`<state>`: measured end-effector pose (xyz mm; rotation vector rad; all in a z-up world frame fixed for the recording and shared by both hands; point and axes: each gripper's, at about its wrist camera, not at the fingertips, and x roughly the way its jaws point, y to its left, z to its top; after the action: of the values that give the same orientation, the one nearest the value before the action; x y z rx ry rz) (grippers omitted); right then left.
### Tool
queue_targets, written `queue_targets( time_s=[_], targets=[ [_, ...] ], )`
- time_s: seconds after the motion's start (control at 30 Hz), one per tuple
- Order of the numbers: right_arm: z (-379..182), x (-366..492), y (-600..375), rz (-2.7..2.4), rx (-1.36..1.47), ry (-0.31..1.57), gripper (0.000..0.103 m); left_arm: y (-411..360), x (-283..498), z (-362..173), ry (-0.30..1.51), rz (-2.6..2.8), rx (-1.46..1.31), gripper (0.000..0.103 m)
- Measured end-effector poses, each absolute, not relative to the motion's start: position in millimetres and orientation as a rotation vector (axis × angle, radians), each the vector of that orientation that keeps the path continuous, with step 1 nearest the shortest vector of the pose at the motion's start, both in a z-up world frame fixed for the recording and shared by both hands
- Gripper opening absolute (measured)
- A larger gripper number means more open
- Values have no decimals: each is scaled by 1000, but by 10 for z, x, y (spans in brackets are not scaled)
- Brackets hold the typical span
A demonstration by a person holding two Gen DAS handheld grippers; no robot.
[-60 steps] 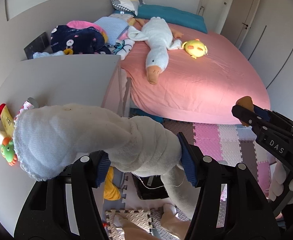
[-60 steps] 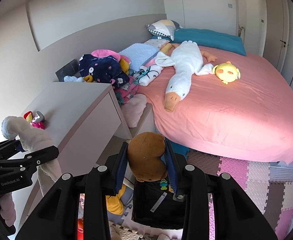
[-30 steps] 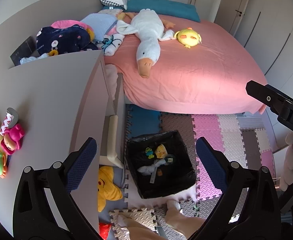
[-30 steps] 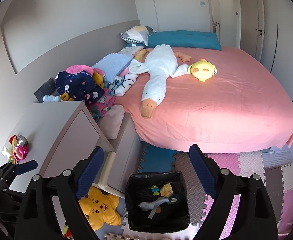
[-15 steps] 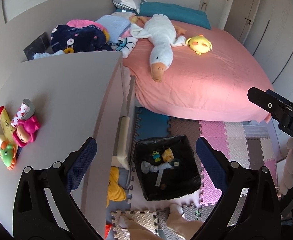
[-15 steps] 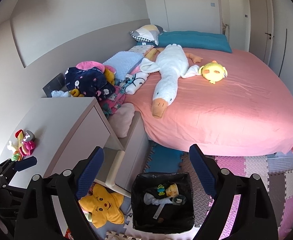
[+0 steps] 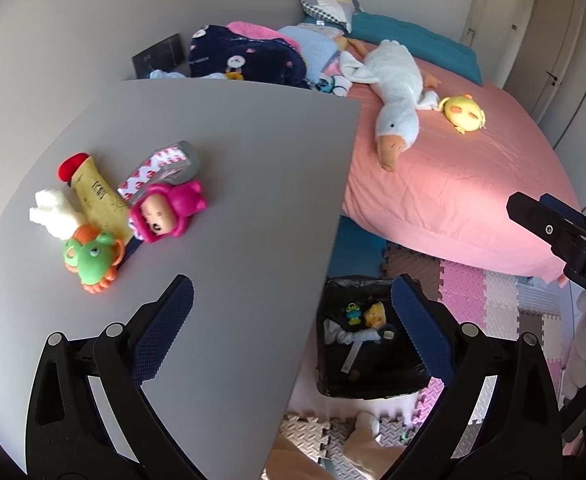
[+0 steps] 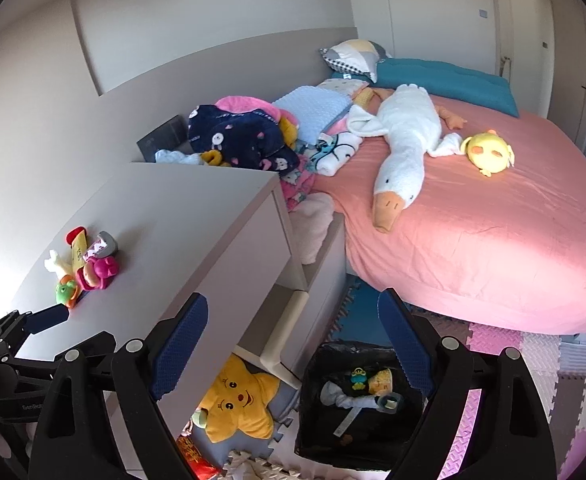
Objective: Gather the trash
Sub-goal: 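Move both open tools back over the desk items, then grasp the green seahorse teether with the left tool while the right tool grasps the pink doll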
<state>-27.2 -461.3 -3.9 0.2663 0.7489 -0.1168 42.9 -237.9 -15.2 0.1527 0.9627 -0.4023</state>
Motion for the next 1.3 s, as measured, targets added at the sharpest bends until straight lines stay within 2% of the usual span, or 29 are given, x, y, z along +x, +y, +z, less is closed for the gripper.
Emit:
queue_targets(
  time_s=[0.53, 1.17, 1.27, 1.3],
  targets=[
    [-95, 252, -3727, 71, 194, 797, 87, -1346, 666, -201, 965, -176, 59, 96],
    [-163, 585, -3299, 125, 156, 850, 87, -1060, 1190, -490, 971, -208, 80, 96],
    [-179, 625, -3239, 136, 151, 857, 87, -1063, 1231, -514, 969, -226, 94, 91],
    [-184, 638, -3210, 140, 148, 860, 87, -1060, 1247, -528, 973, -233, 94, 86]
  ],
)
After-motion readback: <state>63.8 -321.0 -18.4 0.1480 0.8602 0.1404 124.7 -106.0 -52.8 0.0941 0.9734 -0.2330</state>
